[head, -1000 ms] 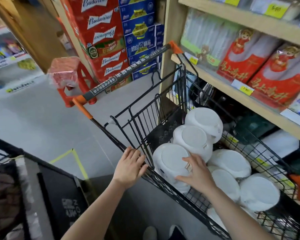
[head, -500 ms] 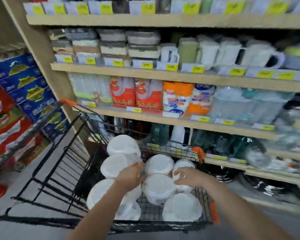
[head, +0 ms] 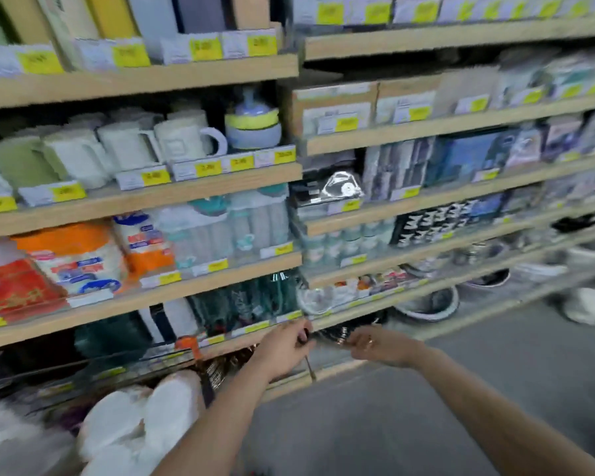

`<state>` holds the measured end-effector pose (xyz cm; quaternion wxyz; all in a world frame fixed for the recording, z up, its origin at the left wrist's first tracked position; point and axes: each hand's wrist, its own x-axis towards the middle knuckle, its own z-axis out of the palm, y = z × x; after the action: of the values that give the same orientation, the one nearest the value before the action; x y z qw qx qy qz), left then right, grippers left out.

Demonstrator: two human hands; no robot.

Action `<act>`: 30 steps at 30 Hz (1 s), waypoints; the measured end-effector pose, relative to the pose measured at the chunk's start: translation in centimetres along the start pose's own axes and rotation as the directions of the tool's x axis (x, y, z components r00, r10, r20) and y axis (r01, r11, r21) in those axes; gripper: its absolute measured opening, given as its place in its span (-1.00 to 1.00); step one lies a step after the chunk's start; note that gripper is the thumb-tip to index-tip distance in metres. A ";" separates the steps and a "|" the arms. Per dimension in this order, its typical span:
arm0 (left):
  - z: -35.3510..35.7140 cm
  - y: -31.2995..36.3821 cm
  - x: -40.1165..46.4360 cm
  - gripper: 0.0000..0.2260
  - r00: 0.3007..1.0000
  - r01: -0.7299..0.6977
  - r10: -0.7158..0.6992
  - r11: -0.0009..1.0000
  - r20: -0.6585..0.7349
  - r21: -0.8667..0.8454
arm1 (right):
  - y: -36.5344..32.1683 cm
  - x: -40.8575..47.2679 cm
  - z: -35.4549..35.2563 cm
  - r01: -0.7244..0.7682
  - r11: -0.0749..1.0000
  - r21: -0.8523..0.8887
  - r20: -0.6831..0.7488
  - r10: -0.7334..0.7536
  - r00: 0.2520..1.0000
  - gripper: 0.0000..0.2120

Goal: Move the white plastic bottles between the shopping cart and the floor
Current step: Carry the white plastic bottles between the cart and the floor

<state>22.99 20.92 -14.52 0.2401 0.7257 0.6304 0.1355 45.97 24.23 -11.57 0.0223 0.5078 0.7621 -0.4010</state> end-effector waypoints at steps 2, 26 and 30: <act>1.9 4.7 4.3 -0.79 0.998 -0.053 0.054 0.998 0.035 -0.026 | 4.5 -1.5 -3.7 -0.054 0.998 0.037 -0.071 0.056 0.996 -0.67; 20.5 43.1 53.4 -0.85 0.785 -0.378 0.468 0.881 0.405 -0.285 | 47.9 -4.1 -33.5 -0.417 0.640 0.645 -0.222 0.679 0.700 -0.77; 25.0 49.6 57.9 -0.86 0.704 -0.431 0.521 0.853 0.482 -0.293 | 54.2 -6.5 -36.9 -0.434 0.579 0.690 -0.209 0.734 0.646 -0.73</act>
<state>87.39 68.71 -16.14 0.4225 0.8501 0.3130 0.0306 105.84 51.54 -15.60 -0.1857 0.7993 0.3603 -0.4436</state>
